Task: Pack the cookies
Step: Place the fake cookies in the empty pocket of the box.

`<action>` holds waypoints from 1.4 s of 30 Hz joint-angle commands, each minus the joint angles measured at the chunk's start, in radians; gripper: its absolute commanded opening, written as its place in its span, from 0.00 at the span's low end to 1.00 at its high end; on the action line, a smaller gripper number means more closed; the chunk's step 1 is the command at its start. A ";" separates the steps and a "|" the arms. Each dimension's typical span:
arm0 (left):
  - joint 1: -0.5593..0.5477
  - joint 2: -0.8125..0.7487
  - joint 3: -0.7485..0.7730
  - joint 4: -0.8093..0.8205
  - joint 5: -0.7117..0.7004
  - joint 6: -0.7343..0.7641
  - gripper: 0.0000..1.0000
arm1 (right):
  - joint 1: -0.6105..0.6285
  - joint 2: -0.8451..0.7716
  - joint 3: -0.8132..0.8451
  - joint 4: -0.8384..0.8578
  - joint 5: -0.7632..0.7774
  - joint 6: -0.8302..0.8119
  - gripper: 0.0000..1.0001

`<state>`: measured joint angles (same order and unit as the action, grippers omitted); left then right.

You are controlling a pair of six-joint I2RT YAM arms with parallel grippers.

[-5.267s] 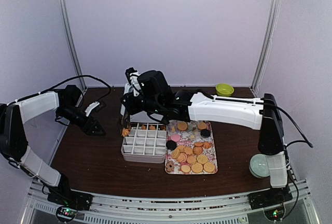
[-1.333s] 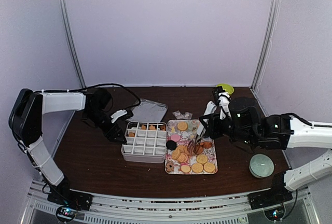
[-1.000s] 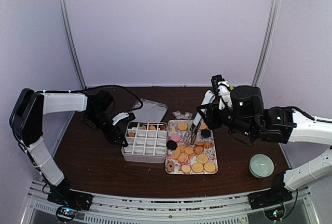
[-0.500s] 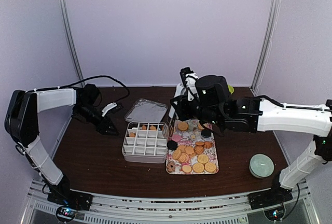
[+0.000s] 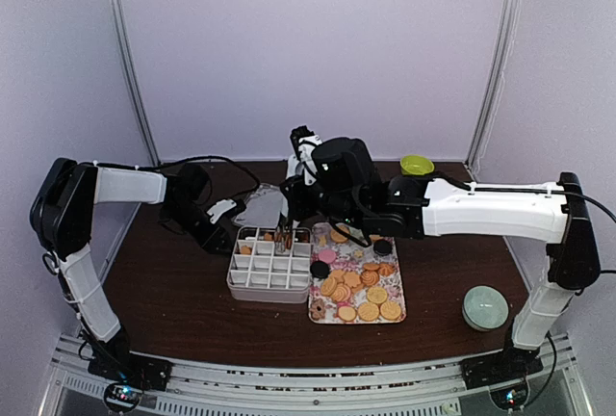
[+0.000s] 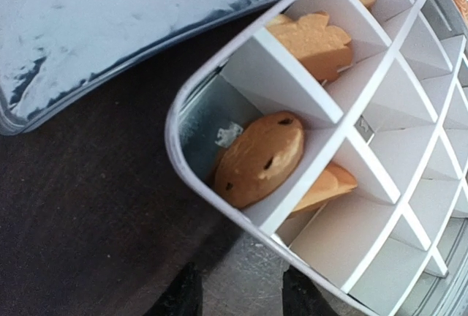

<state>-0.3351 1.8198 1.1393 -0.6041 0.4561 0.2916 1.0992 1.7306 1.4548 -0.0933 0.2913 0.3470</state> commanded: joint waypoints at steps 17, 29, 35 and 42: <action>-0.106 -0.018 -0.013 -0.127 0.199 0.053 0.43 | 0.003 0.006 -0.007 0.065 0.022 -0.038 0.00; 0.068 -0.128 -0.025 -0.239 0.231 0.066 0.65 | -0.014 0.127 0.105 0.041 -0.005 -0.092 0.00; 0.088 -0.193 -0.052 -0.274 0.205 0.085 0.78 | -0.016 0.165 0.136 0.014 -0.010 -0.111 0.04; 0.098 -0.247 -0.044 -0.359 0.211 0.145 0.97 | -0.016 0.176 0.161 -0.032 0.001 -0.139 0.23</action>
<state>-0.2474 1.6169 1.0966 -0.8883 0.6518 0.3740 1.0878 1.9045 1.5692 -0.1089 0.2836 0.2337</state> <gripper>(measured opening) 0.924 0.254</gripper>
